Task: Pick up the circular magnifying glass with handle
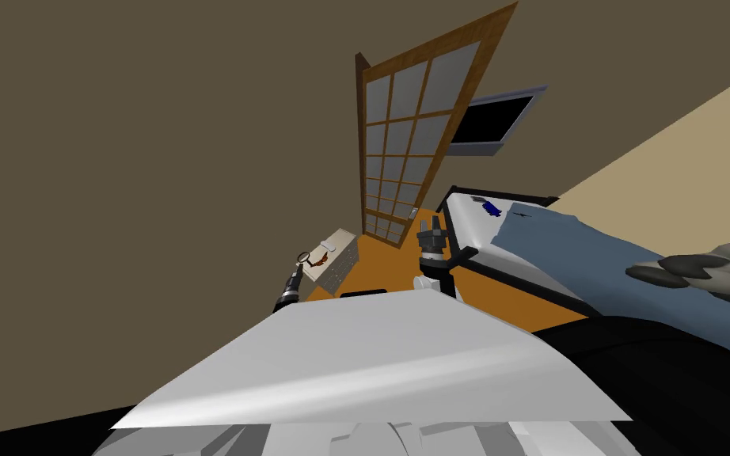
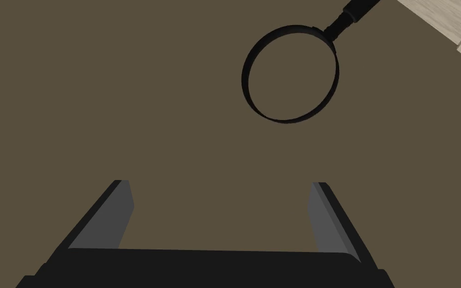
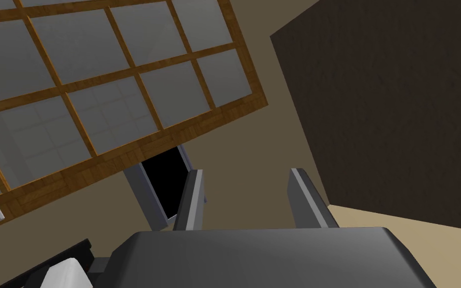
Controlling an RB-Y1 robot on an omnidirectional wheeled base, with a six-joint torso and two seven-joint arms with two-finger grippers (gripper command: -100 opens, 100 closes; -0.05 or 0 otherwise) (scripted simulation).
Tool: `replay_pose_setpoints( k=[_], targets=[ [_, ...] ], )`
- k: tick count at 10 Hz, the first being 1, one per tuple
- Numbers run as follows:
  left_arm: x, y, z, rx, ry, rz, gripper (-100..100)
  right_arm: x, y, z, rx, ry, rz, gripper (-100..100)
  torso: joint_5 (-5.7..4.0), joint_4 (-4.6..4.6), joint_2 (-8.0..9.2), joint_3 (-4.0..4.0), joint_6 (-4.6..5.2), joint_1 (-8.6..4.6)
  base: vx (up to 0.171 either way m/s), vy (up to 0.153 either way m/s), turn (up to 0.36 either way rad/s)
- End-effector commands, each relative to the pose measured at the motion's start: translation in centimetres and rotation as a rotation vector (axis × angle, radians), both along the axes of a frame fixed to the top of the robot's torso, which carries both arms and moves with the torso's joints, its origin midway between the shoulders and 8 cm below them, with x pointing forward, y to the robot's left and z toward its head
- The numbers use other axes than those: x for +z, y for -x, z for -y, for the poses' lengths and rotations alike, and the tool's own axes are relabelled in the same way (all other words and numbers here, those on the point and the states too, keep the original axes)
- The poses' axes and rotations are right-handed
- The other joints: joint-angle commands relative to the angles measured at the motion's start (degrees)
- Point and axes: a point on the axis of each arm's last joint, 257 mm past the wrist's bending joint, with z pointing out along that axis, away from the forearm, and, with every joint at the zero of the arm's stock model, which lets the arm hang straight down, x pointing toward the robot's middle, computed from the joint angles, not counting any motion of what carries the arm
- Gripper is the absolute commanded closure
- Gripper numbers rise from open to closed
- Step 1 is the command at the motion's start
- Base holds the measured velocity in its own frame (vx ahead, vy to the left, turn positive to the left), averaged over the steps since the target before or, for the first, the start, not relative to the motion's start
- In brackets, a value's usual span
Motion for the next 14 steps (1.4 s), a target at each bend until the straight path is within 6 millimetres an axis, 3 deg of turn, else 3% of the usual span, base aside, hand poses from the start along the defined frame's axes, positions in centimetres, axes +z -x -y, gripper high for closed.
replay_pose_setpoints(
  k=[1, 4, 14],
  targets=[
    [-0.7, 0.1, -0.4, 0.016, -0.011, -0.010, -100, 0.0, 0.0, 0.0, 0.000, 0.000, 0.000, 0, 0.00, 0.00, 0.00, 0.00, 0.00, 0.00, 0.016, 0.019, -0.144],
    [-3.2, 1.4, -0.9, 0.040, -0.002, -0.059, -100, 0.0, 0.0, 0.0, 0.000, 0.000, 0.000, 0, 0.01, 0.00, -0.03, -0.01, 0.02, 0.05, 0.015, 0.028, -0.083],
    [-8.3, 4.0, -2.1, 0.129, 0.021, -0.150, -100, 0.0, 0.0, 0.0, 0.000, 0.000, 0.000, 0, 0.02, 0.00, -0.03, -0.01, 0.00, 0.10, 0.017, 0.039, -0.085]
  ],
)
